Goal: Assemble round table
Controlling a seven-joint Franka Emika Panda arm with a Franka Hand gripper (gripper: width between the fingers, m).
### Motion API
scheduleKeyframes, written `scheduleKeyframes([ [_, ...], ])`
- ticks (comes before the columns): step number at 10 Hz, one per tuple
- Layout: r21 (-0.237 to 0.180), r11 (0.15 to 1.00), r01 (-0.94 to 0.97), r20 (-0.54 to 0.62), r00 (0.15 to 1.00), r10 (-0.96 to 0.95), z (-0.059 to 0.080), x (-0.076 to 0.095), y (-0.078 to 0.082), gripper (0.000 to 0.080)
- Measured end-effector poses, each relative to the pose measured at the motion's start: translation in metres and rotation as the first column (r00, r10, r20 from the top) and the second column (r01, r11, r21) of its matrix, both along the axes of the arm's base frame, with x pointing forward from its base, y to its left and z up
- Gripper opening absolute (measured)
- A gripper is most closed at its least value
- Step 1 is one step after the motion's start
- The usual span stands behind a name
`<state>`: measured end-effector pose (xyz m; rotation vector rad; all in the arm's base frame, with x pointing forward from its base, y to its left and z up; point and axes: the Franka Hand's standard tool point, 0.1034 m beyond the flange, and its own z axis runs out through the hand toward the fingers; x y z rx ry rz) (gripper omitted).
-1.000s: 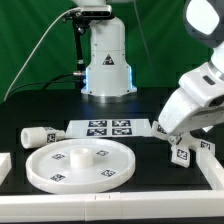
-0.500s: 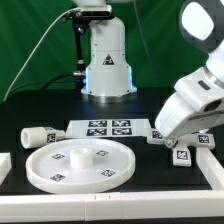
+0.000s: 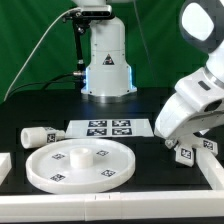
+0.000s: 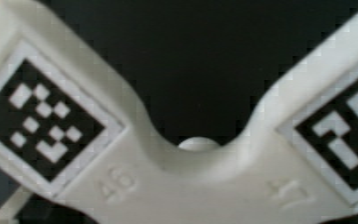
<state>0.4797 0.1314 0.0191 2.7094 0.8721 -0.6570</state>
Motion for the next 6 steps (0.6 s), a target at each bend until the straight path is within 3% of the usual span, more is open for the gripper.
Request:
scheduleKeyframes([
  [2, 0.0, 1.0, 0.0, 0.0, 1.0, 0.0, 0.0, 0.0, 0.0, 0.0649],
  [4, 0.0, 1.0, 0.0, 0.0, 1.0, 0.0, 0.0001, 0.0, 0.0, 0.045],
  [6, 0.002, 1.0, -0.004, 0.002, 1.0, 0.004, 0.0009, -0.0003, 0.0004, 0.045],
])
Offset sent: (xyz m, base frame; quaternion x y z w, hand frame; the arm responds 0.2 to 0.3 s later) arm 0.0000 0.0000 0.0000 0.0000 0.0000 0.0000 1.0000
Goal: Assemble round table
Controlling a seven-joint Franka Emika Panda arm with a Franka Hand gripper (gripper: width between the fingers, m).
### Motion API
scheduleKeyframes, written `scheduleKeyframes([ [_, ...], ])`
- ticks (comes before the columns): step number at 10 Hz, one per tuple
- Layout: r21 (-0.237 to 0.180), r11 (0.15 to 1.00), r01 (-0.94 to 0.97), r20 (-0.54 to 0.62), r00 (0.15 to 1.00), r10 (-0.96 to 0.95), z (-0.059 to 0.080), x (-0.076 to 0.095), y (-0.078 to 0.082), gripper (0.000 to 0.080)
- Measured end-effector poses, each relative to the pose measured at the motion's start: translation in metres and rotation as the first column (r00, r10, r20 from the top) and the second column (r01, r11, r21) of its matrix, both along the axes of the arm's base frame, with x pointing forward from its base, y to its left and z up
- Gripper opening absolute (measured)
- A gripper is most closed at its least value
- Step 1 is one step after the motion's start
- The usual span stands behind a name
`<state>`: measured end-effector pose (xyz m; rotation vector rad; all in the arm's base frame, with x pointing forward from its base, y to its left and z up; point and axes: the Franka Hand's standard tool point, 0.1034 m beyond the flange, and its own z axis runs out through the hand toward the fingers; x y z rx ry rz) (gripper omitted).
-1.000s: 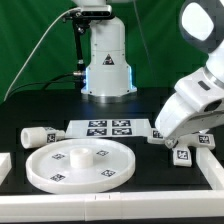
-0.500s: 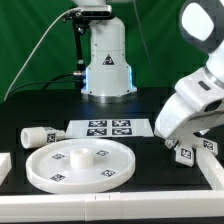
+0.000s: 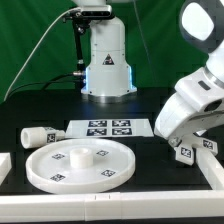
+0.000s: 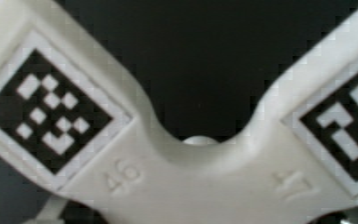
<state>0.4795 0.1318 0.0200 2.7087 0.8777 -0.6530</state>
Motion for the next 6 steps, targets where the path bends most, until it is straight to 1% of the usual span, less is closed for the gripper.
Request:
scheduleKeyframes([
  [1, 0.003, 1.0, -0.005, 0.0, 1.0, 0.005, 0.003, -0.005, 0.0, 0.045],
  [2, -0.002, 1.0, -0.007, -0.01, 1.0, 0.007, 0.008, -0.018, -0.005, 0.045],
  [4, -0.016, 1.0, -0.015, -0.045, 0.999, 0.014, 0.018, -0.049, -0.022, 0.045],
  [5, -0.022, 1.0, -0.014, -0.052, 0.999, 0.013, 0.025, -0.059, -0.027, 0.0452],
  [6, -0.022, 1.0, -0.016, -0.052, 0.999, 0.014, 0.026, -0.062, -0.027, 0.0452],
])
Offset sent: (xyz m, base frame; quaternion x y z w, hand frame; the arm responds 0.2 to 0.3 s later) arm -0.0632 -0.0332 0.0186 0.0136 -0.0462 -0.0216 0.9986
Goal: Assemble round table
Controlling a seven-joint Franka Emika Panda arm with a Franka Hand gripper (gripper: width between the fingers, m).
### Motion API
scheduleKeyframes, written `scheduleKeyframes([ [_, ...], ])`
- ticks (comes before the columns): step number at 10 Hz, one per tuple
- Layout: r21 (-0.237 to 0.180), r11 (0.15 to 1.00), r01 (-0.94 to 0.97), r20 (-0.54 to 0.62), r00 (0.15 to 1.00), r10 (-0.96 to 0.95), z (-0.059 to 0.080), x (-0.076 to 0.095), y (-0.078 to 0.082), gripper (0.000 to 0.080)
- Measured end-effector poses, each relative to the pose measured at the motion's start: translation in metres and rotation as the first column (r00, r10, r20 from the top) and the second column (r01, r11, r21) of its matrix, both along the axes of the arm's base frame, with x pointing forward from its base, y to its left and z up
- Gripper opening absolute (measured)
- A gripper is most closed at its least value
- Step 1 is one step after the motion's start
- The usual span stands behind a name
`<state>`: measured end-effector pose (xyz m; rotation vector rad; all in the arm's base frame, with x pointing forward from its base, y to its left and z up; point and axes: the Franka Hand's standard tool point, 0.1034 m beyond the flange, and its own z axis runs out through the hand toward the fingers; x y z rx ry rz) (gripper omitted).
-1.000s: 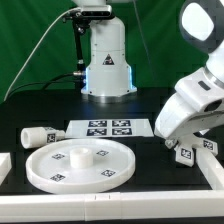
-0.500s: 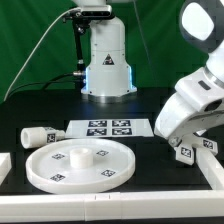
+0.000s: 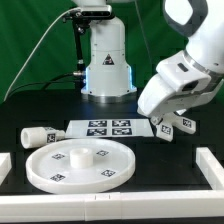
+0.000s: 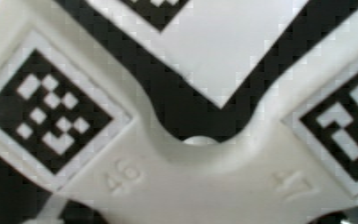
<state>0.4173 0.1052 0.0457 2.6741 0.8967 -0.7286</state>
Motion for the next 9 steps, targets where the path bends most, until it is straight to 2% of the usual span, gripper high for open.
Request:
scheduleKeyframes([
  [4, -0.006, 1.0, 0.01, -0.002, 1.0, -0.01, -0.003, -0.002, -0.001, 0.0452],
  [5, -0.031, 0.999, 0.044, -0.009, 0.999, -0.044, -0.008, -0.016, -0.004, 0.0452],
  [7, -0.045, 0.997, 0.06, -0.03, 0.998, -0.061, -0.022, -0.042, -0.008, 0.0452],
  [9, -0.048, 0.997, 0.067, -0.032, 0.997, -0.069, -0.027, -0.046, -0.008, 0.0452],
])
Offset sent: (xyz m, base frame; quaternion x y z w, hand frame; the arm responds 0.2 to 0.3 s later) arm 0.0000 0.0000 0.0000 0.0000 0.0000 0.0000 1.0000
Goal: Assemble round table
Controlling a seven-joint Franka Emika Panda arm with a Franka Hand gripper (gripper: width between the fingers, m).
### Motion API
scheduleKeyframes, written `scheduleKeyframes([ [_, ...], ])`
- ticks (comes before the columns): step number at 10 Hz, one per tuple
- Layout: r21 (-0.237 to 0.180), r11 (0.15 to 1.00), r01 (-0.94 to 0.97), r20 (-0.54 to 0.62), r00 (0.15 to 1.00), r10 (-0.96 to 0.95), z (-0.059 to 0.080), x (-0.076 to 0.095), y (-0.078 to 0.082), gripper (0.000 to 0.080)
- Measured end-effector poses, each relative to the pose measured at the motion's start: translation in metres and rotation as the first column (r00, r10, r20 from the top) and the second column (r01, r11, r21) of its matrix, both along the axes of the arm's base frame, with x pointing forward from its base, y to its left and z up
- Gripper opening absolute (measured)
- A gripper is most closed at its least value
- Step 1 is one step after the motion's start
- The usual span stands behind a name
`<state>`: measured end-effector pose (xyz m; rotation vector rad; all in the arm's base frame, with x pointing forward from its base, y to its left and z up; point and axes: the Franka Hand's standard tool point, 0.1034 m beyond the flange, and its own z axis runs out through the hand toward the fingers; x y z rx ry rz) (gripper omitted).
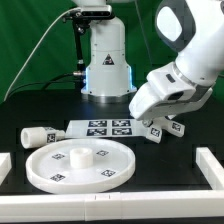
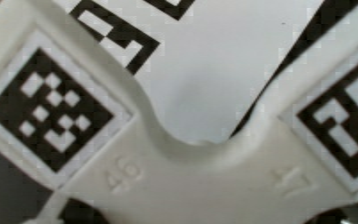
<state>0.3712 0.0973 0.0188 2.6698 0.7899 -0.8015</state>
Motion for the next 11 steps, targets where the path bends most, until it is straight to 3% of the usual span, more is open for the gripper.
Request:
scheduleKeyframes([
  [3, 0.001, 1.0, -0.001, 0.001, 1.0, 0.001, 0.0, 0.001, 0.001, 0.0452],
  [4, 0.001, 1.0, -0.001, 0.001, 1.0, 0.001, 0.0, 0.001, 0.001, 0.06],
  [6, 0.002, 1.0, -0.006, -0.006, 1.0, 0.006, 0.002, 0.002, -0.001, 0.0647],
  [11, -0.009, 1.0, 0.009, -0.062, 0.998, -0.009, 0.04, 0.031, -0.017, 0.0649],
])
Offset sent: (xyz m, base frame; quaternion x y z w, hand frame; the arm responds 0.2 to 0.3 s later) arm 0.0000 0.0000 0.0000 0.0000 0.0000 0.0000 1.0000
